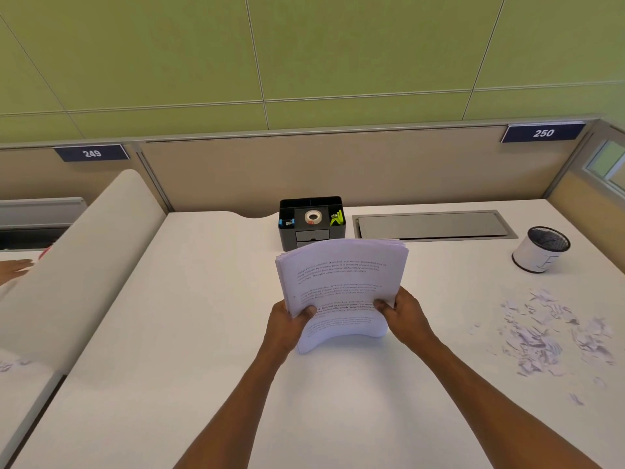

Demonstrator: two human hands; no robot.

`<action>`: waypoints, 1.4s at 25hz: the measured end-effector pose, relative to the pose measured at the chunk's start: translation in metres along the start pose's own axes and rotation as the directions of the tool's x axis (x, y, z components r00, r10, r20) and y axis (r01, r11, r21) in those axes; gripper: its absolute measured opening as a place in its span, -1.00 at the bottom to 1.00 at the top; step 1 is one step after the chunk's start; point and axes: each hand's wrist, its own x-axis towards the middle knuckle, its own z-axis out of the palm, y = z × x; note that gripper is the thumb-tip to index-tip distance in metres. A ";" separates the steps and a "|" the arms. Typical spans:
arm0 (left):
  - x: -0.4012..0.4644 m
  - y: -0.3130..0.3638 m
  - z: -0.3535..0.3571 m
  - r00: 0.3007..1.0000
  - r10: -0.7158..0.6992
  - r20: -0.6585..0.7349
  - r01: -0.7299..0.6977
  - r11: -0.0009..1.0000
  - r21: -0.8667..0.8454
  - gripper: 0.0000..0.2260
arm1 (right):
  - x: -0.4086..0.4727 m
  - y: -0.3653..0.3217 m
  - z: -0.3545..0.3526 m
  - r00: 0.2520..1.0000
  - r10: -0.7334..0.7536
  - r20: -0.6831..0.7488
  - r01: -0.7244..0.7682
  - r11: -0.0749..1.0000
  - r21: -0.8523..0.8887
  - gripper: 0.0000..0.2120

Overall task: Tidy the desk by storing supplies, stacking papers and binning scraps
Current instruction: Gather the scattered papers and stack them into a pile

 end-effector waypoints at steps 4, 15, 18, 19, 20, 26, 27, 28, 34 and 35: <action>0.001 0.003 0.002 0.998 0.034 -0.058 -0.036 0.999 -0.021 -0.68 | 0.000 -0.007 0.009 0.996 -0.009 -0.092 0.014 0.998 0.055 -0.73; 0.006 -0.016 -0.003 0.990 -0.013 -0.138 0.031 0.991 0.127 -0.83 | -0.004 0.004 0.021 0.999 0.031 -0.027 -0.031 0.999 -0.020 -0.73; 0.005 -0.025 -0.001 0.989 -0.075 -0.124 0.104 0.964 0.246 -0.81 | -0.006 0.007 0.025 0.997 0.077 0.011 -0.076 0.994 -0.076 -0.73; 0.005 -0.026 0.000 0.987 -0.074 -0.142 0.114 0.946 0.303 -0.82 | -0.007 0.007 0.027 0.995 0.101 0.007 -0.100 0.991 -0.084 -0.72; 0.006 -0.027 0.001 0.984 -0.060 -0.168 0.114 0.935 0.337 -0.84 | -0.007 0.006 0.029 0.994 0.110 -0.002 -0.110 0.991 -0.081 -0.72; 0.011 -0.033 -0.004 0.987 -0.057 -0.147 0.116 0.893 0.434 -0.81 | -0.002 0.005 0.030 0.991 0.132 0.000 -0.131 0.987 -0.091 -0.72; 0.011 -0.034 -0.005 0.989 -0.065 -0.135 0.121 0.880 0.459 -0.78 | -0.002 0.005 0.031 0.991 0.134 0.002 -0.133 0.986 -0.101 -0.72; 0.012 -0.035 -0.006 0.988 -0.069 -0.135 0.125 0.874 0.469 -0.77 | -0.001 0.005 0.032 0.992 0.124 -0.002 -0.124 0.987 -0.107 -0.71; 0.026 -0.018 -0.038 0.997 -0.059 -0.039 0.071 0.811 0.581 -0.79 | 0.004 -0.005 0.022 0.999 0.044 0.004 -0.044 0.998 -0.034 -0.71; 0.028 -0.011 -0.046 0.998 -0.062 -0.013 0.058 0.802 0.594 -0.81 | 0.004 -0.010 0.018 0.999 0.045 -0.014 -0.045 0.999 -0.009 -0.66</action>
